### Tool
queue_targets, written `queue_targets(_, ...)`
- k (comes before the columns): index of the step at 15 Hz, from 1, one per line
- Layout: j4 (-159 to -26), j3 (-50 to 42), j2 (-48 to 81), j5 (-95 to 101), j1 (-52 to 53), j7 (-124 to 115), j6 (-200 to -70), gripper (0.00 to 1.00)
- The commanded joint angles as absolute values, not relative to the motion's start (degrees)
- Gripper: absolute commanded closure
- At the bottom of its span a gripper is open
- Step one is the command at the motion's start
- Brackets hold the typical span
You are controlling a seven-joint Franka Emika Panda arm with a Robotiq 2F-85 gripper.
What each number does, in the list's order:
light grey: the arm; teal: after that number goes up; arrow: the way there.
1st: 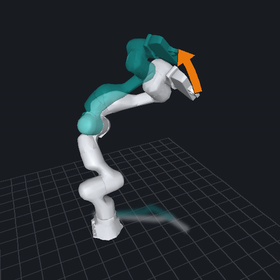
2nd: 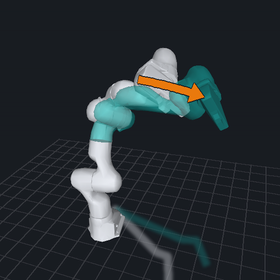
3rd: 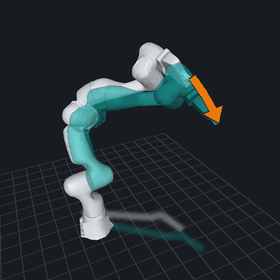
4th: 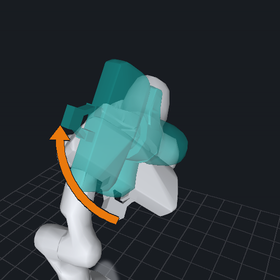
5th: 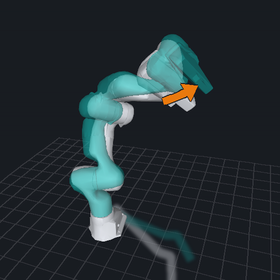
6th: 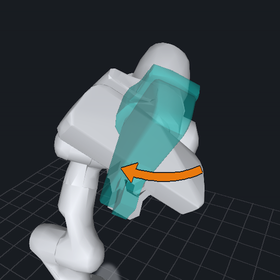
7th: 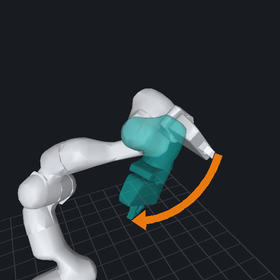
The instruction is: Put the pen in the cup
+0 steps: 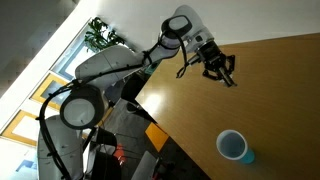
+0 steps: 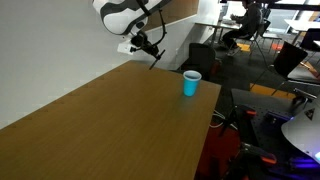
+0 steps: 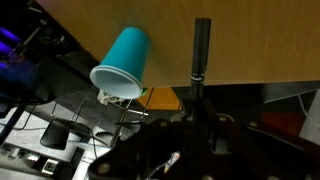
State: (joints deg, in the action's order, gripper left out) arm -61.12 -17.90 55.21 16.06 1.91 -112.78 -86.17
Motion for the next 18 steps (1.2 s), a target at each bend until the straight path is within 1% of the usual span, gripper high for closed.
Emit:
queue_targets(1,-58.9,-18.5,55.3,20.1,3.1,-114.8,-77.8,0.97)
queue_targets(3,-58.1,-18.2,55.5,21.9,3.1,-114.7,-74.3,0.97)
queue_targets(6,-58.4,-17.4,55.4,22.9,2.5,-114.4,-72.5,0.97)
queue_targets(7,-59.1,-16.8,55.2,22.7,2.2,-114.1,-74.3,0.89)
queue_targets(12,-59.1,-16.8,55.4,22.8,2.1,-114.1,-74.0,0.89)
queue_targets(13,-59.1,-16.8,55.4,22.8,2.1,-114.1,-74.0,0.97)
queue_targets(15,-57.9,-17.1,56.2,22.2,1.7,-115.4,-72.7,0.97)
queue_targets(18,-61.0,-17.3,55.0,22.1,1.9,-119.0,-74.0,0.97)
